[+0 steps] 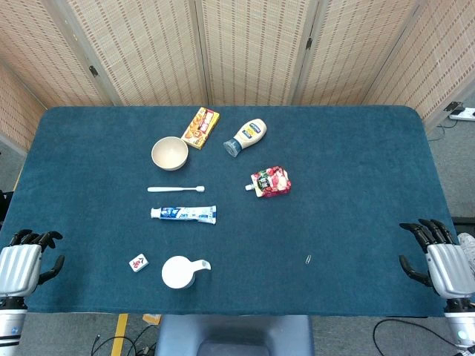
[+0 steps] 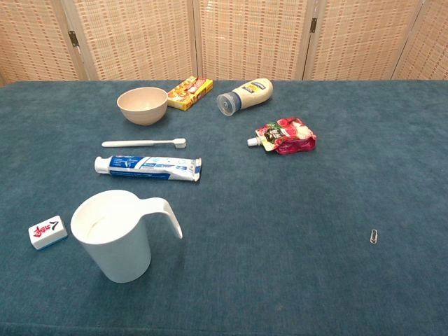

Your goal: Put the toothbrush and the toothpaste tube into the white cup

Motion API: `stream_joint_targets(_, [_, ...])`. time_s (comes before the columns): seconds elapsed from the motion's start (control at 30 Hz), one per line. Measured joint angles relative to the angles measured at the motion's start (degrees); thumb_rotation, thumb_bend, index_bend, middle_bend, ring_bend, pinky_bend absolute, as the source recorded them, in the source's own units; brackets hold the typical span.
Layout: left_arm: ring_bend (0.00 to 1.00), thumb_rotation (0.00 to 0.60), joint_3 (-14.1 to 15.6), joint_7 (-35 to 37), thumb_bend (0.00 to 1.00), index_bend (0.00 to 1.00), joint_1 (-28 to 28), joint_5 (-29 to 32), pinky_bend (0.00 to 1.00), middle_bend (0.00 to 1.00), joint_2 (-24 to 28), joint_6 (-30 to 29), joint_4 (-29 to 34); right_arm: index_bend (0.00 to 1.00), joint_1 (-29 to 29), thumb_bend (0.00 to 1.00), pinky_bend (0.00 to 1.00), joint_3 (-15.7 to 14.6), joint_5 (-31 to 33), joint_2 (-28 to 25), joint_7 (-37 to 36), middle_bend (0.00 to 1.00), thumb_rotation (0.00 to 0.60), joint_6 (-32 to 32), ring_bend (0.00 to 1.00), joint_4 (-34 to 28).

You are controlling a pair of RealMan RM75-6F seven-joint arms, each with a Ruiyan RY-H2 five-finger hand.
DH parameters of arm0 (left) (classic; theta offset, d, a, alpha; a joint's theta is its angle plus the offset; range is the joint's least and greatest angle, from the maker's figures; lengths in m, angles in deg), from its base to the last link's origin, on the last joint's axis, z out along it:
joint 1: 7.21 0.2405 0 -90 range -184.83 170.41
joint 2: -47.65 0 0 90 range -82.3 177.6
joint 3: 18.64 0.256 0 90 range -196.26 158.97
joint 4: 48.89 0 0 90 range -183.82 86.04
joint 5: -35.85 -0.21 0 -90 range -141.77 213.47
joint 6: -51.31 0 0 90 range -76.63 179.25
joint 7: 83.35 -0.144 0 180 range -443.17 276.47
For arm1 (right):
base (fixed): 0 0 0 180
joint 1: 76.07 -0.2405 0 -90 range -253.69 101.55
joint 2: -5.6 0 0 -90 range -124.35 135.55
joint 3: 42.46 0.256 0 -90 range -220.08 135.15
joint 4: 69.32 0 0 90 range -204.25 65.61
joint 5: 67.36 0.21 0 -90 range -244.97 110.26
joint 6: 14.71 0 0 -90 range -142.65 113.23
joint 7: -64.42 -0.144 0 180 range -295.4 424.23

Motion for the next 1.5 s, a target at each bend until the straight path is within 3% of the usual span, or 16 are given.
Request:
stream_joint_targets(0.47, [0.40, 0.600, -0.7, 0.1, 0.39, 0.40, -0.6, 0.0, 0.25, 0.51, 0.2, 0.0, 0.3, 0.25, 0.3, 0.28, 0.12, 0.0, -0.4, -0.8, -0.3, 0.28, 0.600, 0.7, 0.14, -0.3])
stream_joint_targets(0.77, [0.42, 0.600, -3.1, 3.8, 0.39, 0.40, -4.5, -0.1, 0.26, 0.50, 0.2, 3.4, -1.6, 0.25, 0.2, 0.28, 0.12, -0.1, -1.3, -1.2, 0.4, 0.28, 0.600, 1.0, 0.14, -1.1])
stream_joint_targets(0.9, [0.50, 0.600, -4.9, 7.4, 0.39, 0.43, -7.3, 0.4, 0.41, 0.54, 0.3, 6.6, -2.2, 0.25, 0.4, 0.28, 0.12, -0.1, -1.6, -1.6, 0.7, 0.28, 0.600, 1.7, 0.14, -1.5])
stream_joint_targets(1.17, [0.67, 0.600, -8.4, 11.6, 0.39, 0.45, -14.8, 1.8, 0.69, 0.75, -1.3, 14.3, -5.9, 0.25, 0.2, 0.28, 0.12, -0.1, -2.2, -2.3, 1.4, 0.28, 0.600, 1.6, 0.14, -2.5])
stream_joint_targets(1.37, [0.75, 0.600, -9.9, 12.8, 0.39, 0.45, -19.5, 3.3, 0.78, 0.84, -3.5, 19.5, -9.5, 0.25, -0.1, 0.28, 0.12, -0.1, -2.4, -2.8, 2.1, 0.28, 0.600, 1.3, 0.14, -3.1])
stream_joint_targets(1.5, [0.76, 0.600, -10.4, 12.0, 0.39, 0.41, -24.3, 5.4, 0.78, 0.85, -5.8, 26.8, -13.4, 0.25, -0.1, 0.28, 0.12, -0.1, -2.2, -3.0, 2.2, 0.28, 0.600, 1.1, 0.14, -3.3])
